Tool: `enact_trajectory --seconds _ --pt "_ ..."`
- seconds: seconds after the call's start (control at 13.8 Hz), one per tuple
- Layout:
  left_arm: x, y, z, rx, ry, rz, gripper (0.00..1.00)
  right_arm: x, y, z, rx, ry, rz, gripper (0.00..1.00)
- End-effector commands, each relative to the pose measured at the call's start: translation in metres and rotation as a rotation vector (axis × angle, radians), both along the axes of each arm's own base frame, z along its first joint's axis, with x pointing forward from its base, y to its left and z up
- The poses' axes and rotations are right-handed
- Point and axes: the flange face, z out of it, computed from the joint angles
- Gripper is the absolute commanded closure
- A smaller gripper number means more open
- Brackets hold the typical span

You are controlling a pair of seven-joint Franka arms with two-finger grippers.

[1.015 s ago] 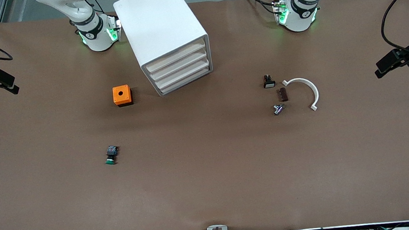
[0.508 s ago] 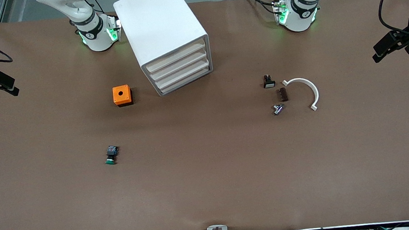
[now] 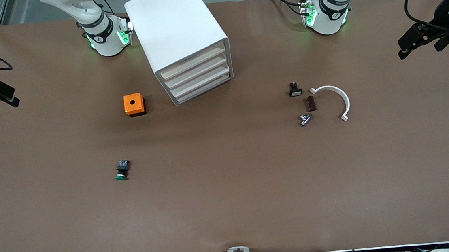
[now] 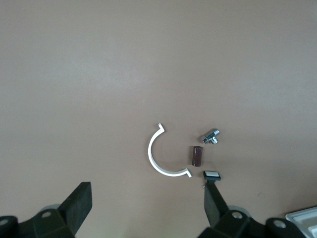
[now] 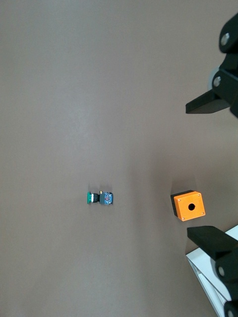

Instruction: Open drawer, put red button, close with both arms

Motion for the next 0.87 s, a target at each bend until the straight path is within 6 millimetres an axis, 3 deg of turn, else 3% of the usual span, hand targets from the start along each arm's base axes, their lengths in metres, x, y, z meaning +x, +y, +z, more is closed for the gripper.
enact_trajectory --seconds 0.0,0.8 --pt "-0.0078 -0.0031 0.0049 0.011 0.025 -0.068 0.00 0.0017 -0.0011 0.0045 -0.013 0.001 -0.002 0.00" --pt "-0.0014 -0.0005 0.0082 0.009 0.026 -0.041 0.00 0.0083 -0.0018 -0.0040 -0.018 0.010 -0.002 0.00"
